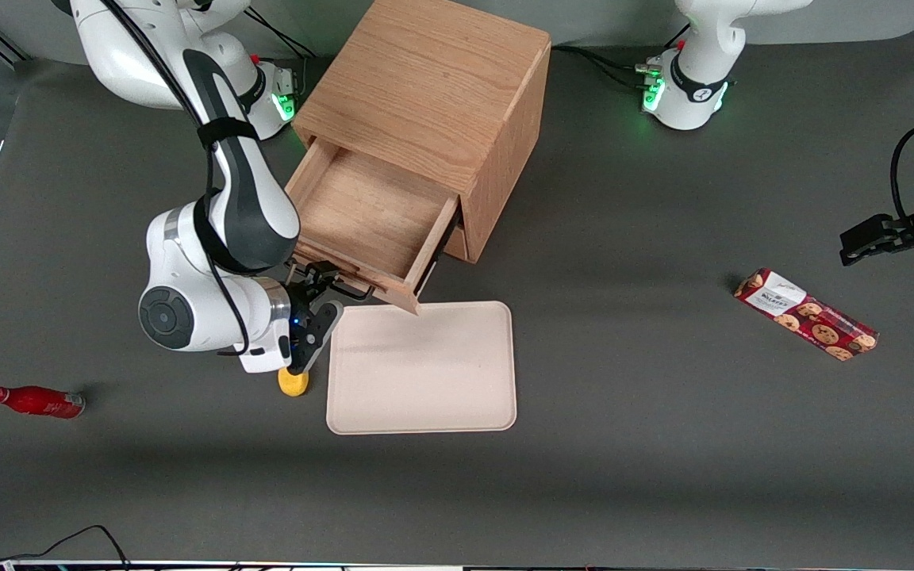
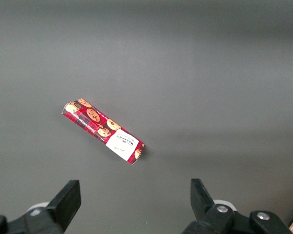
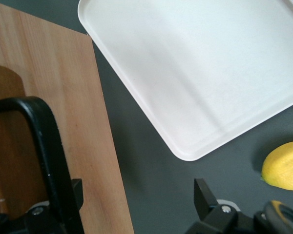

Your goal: Open upper drawer

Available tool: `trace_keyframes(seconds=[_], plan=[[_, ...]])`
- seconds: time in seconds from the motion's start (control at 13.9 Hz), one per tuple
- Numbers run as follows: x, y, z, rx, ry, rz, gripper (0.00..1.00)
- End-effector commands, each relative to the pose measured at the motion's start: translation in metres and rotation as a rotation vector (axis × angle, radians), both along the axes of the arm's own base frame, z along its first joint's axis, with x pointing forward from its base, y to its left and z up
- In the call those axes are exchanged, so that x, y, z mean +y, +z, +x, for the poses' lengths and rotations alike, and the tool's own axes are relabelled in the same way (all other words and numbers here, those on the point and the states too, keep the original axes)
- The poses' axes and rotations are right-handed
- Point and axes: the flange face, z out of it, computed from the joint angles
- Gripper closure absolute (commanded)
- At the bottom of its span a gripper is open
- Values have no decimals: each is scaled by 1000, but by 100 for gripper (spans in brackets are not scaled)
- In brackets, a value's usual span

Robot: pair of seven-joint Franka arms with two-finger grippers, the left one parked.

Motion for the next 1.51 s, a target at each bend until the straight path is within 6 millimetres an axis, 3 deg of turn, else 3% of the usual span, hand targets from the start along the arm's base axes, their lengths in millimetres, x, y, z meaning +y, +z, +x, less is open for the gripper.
trace_keyframes(seconds=[0.0, 1.44], plan=[[-6, -1, 16, -18, 23, 11, 0], [-41, -5, 51, -47, -8, 52, 0]])
